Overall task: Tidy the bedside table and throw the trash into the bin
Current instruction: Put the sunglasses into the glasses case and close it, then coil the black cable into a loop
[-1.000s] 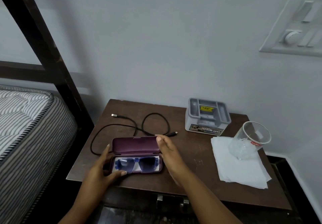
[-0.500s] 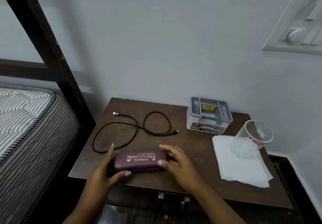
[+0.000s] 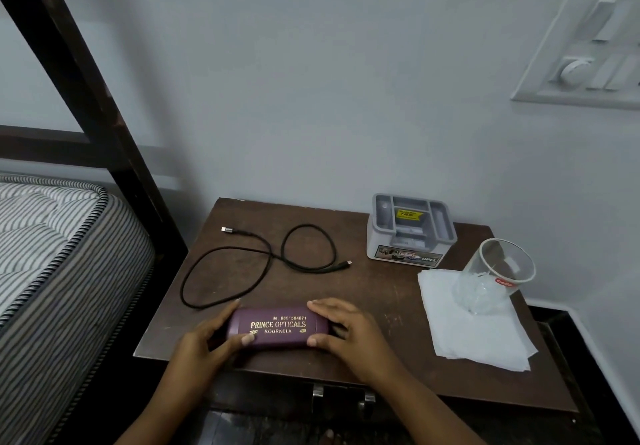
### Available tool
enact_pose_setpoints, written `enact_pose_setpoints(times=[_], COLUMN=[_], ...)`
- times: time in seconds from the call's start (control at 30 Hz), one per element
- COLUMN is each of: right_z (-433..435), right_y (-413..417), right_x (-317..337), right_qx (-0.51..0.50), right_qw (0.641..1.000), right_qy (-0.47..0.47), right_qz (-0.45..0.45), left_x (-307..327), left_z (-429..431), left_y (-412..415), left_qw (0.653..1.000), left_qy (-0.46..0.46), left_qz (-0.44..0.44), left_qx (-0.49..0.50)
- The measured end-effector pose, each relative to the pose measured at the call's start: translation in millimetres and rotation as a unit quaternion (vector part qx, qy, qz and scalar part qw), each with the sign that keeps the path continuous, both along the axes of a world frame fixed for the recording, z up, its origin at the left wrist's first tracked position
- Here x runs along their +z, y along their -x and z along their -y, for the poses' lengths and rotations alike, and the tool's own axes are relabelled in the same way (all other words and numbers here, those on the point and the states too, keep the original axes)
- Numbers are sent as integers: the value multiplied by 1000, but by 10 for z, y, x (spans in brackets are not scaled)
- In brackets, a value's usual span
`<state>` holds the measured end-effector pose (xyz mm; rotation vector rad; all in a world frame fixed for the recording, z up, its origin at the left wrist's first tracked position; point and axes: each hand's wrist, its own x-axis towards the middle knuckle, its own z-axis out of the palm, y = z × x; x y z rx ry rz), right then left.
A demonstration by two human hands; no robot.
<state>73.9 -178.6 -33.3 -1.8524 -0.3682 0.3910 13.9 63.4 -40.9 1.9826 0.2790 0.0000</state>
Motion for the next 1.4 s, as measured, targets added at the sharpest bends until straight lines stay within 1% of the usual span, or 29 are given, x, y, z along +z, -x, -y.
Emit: enact_pose_setpoints(times=[0.1,0.27,0.37,0.47,0.53,0.8,0.97,1.07,1.23,1.3,1.4], right_z=[-5,2,-6,-38,-63,-121,-134,-141,-136,-134,-81], right_y=[6,23,17,-38,-101,-436,-676,-762,-753,-706,-580], right_x=[-3,-39,-64,-55,-36,-10,-12,-32,-57,-53,-8], right_qx=[-3,1,-7,-10,-13,-29,-40,-45,-42,-52,-112], right_qw=[1000,1000,999,996,995,991,991,990,992,995,992], right_qy=[1,16,25,49,56,80,81,72,58,26,-30], right_qz=[4,26,36,72,82,104,102,109,99,85,52], left_x=[-21,24,75,75,72,126,133,150,123,109,65], left_z=[-25,-35,-28,-46,-54,16,77,97,89,72,-17], left_y=[1,-6,-58,-155,-236,-656,-882,-957,-956,-921,-824], left_qw=[1000,999,997,994,993,988,987,987,990,993,993], left_qy=[-1,-28,-58,-90,-103,-146,-155,-160,-140,-120,-84], left_qz=[6,21,24,27,29,33,24,21,16,22,67], left_qx=[-5,-23,-40,-48,-50,-38,-20,-18,-16,-2,42])
